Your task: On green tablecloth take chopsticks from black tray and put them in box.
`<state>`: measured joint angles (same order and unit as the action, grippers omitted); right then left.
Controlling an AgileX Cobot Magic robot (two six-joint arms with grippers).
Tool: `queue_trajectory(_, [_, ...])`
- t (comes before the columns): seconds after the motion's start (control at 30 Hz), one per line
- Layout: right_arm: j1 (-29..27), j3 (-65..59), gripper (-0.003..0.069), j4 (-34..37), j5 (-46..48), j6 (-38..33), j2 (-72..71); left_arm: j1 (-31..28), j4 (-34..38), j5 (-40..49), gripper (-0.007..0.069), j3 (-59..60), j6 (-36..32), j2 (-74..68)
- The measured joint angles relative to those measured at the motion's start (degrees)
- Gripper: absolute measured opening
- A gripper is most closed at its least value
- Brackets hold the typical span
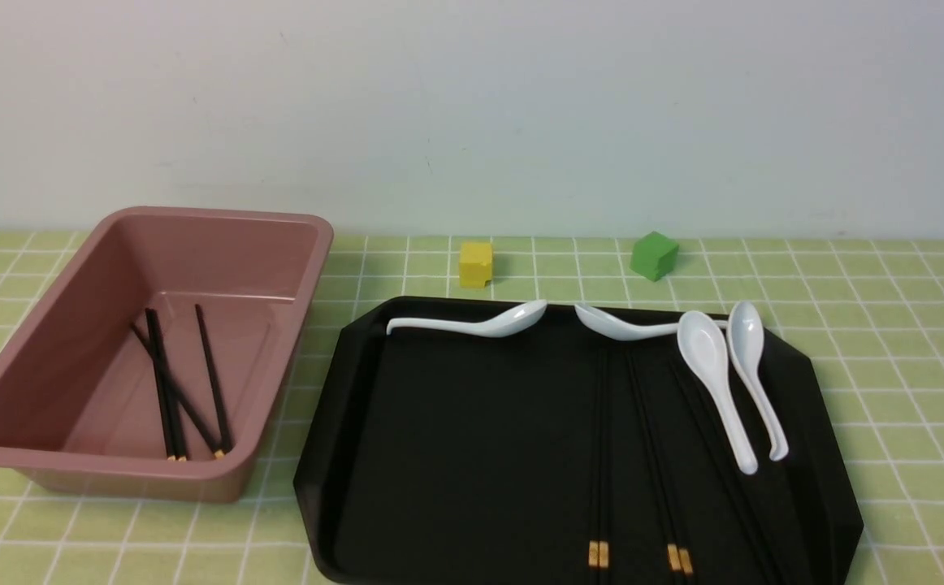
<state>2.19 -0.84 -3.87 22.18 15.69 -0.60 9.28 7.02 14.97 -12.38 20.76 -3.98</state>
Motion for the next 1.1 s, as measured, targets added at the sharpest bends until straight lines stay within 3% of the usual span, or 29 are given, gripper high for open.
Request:
queue_trajectory(0.87, [0.0, 0.0, 0.024, 0.0, 0.0, 0.0, 0.0, 0.0, -0.31, -0.25, -0.0013, 0.0, 0.0, 0.06])
queue_trajectory(1.1, [0.0, 0.0, 0.024, 0.0, 0.0, 0.0, 0.0, -0.06, -6.1, -1.03, -0.0013, 5.41, 0.0, 4.59])
